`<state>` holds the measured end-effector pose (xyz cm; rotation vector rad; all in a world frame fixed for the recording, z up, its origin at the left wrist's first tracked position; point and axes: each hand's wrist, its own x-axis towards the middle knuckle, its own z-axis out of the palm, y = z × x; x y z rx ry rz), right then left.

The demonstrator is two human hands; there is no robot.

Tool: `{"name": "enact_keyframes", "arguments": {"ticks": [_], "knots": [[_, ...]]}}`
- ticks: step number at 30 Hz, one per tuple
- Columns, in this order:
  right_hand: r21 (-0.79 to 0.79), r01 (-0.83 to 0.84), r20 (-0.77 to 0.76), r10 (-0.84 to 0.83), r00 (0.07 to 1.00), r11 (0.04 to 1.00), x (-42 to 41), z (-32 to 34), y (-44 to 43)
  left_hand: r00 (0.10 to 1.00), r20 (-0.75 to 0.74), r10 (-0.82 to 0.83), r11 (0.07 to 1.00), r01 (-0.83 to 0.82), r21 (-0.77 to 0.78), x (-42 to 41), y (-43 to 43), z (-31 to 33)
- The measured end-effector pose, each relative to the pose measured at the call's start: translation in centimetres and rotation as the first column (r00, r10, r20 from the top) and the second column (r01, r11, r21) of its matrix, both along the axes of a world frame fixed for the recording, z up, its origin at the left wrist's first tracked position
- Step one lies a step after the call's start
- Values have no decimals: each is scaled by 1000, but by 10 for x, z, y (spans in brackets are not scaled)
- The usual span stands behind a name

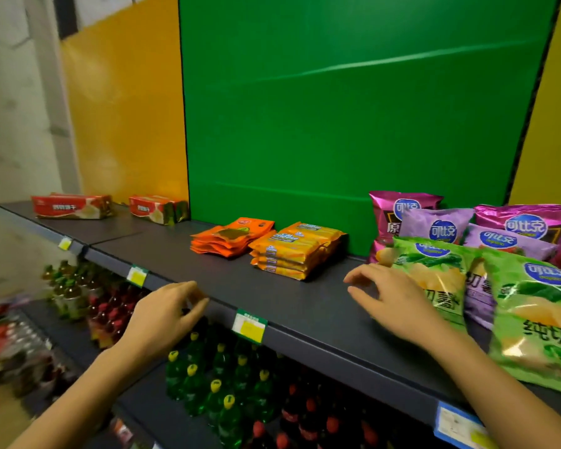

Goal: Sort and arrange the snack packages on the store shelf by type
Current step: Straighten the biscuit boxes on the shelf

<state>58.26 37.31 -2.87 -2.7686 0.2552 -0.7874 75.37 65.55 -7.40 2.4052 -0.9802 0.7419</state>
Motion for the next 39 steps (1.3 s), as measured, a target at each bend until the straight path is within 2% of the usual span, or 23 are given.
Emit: {"name": "enact_keyframes", "arguments": {"ticks": [7,14,18,26,30,35,39], "knots": [[156,48,8,-50,999,987,79,-13,66,994,-25,-108,994,108,-2,79,43,-9],[274,-16,-2,17,1000,961,170,-15,116,982,-152,-109,991,95,-92,158,66,-3],[236,-26,-42,37,998,971,222,-10,126,974,-192,-116,985,88,-146,198,62,4],[84,-104,-37,107,994,991,352,8,147,980,-196,-29,992,5,-123,298,83,21],[18,-166,-53,167,985,986,415,11,170,980,-191,63,991,-84,-103,343,124,20],[-90,-225,-154,210,966,970,481,21,201,942,-176,286,958,-281,52,390,200,16],[-148,-205,-154,182,971,968,527,23,218,902,-158,401,915,-401,33,433,266,16]]}}
